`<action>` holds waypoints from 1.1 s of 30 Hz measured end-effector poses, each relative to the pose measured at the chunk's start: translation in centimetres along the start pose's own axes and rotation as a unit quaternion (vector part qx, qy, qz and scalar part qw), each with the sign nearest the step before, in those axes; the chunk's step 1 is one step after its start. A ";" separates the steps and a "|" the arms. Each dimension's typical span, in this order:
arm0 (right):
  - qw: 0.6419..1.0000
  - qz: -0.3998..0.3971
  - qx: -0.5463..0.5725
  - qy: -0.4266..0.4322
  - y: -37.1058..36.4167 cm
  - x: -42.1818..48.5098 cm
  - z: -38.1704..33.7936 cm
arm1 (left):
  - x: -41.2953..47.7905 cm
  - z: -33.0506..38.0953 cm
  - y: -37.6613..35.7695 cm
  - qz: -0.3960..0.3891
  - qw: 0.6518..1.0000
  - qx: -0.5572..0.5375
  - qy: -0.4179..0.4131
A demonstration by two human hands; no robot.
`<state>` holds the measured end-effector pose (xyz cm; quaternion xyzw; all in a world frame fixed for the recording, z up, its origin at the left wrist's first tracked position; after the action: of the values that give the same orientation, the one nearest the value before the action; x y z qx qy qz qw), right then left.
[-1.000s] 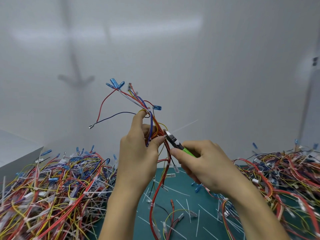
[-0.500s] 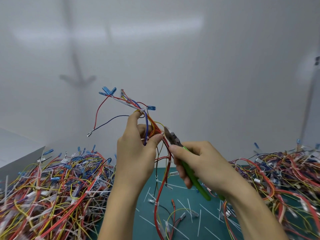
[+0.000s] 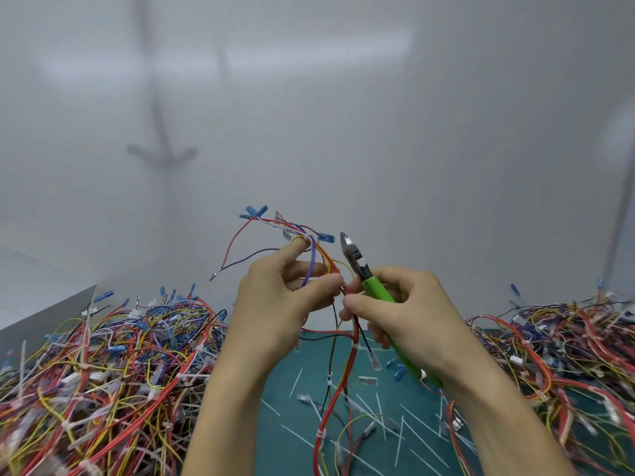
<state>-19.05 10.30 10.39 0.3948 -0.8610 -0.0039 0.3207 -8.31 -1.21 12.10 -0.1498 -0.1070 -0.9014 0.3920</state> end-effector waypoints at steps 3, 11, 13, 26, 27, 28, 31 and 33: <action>1.000 0.008 0.009 -0.004 -0.2 0.0 -0.1 | -0.1 0.4 -0.2 0.003 1.000 0.000 -0.010; 0.991 0.069 0.104 -0.041 1.4 -0.2 0.2 | -0.5 1.1 1.9 0.005 0.995 -0.101 -0.013; 0.988 0.082 0.119 -0.046 1.6 -0.3 0.3 | -0.6 1.6 2.6 0.041 0.991 -0.124 -0.039; 0.979 0.129 0.151 -0.041 3.2 -0.3 0.4 | -1.2 0.1 -3.1 -0.136 0.971 0.195 -0.018; 0.981 0.127 0.145 -0.038 3.2 -0.3 0.4 | -1.0 0.0 -3.3 -0.121 0.968 0.218 -0.025; 0.982 0.124 0.142 -0.035 3.2 -0.3 0.3 | -0.9 -0.2 -3.4 -0.113 0.966 0.230 -0.030; 0.983 0.109 0.147 -0.027 2.9 -0.2 0.0 | -0.8 -0.7 -4.2 -0.118 0.964 0.235 -0.035; 0.984 0.103 0.142 -0.022 2.7 -0.2 -0.1 | -0.7 -0.8 -4.5 -0.122 0.967 0.219 -0.039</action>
<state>-20.76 12.31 11.09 0.3453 -0.8956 0.1432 0.2411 -11.34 1.96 10.75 -0.0811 -0.3340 -0.8905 0.2980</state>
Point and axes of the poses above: each hand's wrist, its own x-axis towards the middle knuckle, its own y-axis out of the back of the hand, z = x × y, the point moved 9 cm from there along x, towards the middle knuckle, and after that the axes turned 8 degrees about y, right-handed, at the moved point
